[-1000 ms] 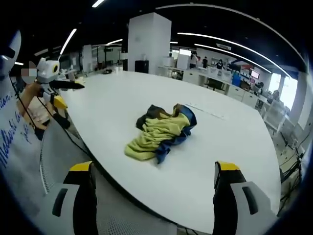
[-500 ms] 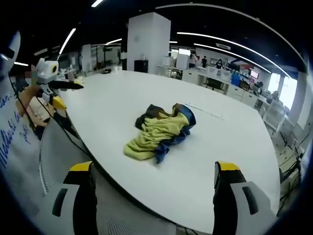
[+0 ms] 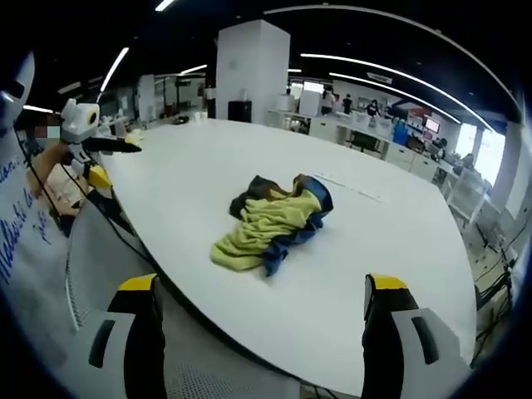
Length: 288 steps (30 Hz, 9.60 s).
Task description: Fold the garment on the visible template until the final outline fits inside the template.
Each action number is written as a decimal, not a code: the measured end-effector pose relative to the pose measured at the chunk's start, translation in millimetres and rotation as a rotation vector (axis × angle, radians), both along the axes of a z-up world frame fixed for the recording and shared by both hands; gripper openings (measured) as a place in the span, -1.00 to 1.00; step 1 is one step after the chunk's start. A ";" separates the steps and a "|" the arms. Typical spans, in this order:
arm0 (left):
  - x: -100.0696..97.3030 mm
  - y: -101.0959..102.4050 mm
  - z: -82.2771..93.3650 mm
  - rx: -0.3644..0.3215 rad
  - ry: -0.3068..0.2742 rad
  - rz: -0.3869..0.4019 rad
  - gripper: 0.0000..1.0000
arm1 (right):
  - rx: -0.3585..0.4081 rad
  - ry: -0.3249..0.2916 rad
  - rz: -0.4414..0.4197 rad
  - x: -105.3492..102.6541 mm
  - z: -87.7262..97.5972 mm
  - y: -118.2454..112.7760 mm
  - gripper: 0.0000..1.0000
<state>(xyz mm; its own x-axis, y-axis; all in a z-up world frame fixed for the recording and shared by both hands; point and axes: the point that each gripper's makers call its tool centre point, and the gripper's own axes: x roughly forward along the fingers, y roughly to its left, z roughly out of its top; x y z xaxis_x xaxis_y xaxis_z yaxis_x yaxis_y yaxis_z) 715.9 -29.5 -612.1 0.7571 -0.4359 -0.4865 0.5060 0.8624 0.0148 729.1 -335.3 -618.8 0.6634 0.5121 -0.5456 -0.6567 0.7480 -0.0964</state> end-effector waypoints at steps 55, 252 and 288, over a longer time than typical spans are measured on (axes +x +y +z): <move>3.0 -2.1 -1.6 -0.043 0.020 -0.065 0.95 | -0.063 -0.034 0.035 25.7 18.6 5.1 0.94; 61.8 -33.2 -60.7 -0.045 0.197 -0.038 0.27 | -0.537 0.558 0.961 278.8 -71.9 108.0 -0.95; 143.1 -55.9 -33.1 0.203 0.041 -0.289 -0.24 | -0.562 0.125 0.862 207.2 -49.3 90.8 -0.95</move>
